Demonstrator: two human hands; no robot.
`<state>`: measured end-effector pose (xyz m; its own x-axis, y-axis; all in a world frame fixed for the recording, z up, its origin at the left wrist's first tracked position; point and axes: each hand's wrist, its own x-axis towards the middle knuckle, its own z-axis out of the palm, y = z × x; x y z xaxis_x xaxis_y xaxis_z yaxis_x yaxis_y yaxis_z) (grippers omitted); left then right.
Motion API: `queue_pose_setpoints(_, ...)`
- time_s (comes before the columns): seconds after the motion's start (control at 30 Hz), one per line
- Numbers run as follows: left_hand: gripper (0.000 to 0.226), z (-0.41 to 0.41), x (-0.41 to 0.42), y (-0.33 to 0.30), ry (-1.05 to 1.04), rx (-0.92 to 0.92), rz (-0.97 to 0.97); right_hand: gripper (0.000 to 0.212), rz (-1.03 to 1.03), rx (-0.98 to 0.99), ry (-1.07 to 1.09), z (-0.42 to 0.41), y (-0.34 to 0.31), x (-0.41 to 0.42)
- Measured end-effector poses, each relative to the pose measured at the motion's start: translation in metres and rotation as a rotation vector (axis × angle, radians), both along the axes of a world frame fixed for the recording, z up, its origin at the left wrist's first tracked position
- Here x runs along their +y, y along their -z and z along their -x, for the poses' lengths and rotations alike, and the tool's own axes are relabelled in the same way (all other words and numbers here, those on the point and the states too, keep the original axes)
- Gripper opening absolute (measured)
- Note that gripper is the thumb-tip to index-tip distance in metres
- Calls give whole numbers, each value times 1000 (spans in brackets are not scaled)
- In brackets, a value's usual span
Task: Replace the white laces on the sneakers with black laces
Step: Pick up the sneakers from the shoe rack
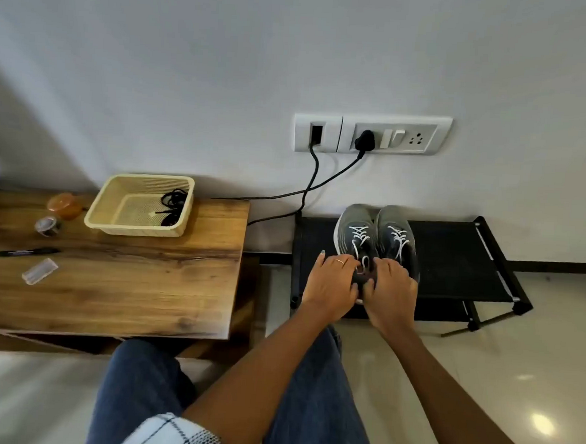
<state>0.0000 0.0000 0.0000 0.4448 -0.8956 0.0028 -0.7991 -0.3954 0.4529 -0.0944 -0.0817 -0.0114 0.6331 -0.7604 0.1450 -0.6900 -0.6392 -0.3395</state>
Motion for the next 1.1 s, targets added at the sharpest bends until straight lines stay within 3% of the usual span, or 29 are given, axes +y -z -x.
queue_pose_setpoints(0.17, 46, 4, -35, 15, 48, -30, -143, 40, -88, 167, 153, 4, 15, -32)
queue_pose_setpoints(0.43, 48, 6, -64, 47, 11, -14, -370, 38, -173, 411, 159, 3, 49, -64)
queue_pose_setpoints(0.6, 50, 8, -69, 56, -40, -44, -326, 33, -127, 399, 210, 0, 58, -65)
queue_pose_setpoints(0.77, 42, 13, -72, 61, -75, -68, -285, 31, -219, 380, 295, -4, 61, -65)
queue_pose_setpoints(0.93, 48, 14, -72, 60, -63, -86, -243, 28, -296, 212, 315, 2, 60, -68)
queue_pose_setpoints(1.1, 35, 7, -60, 52, -92, -132, -121, 25, -311, 90, 337, 11, 55, -67)
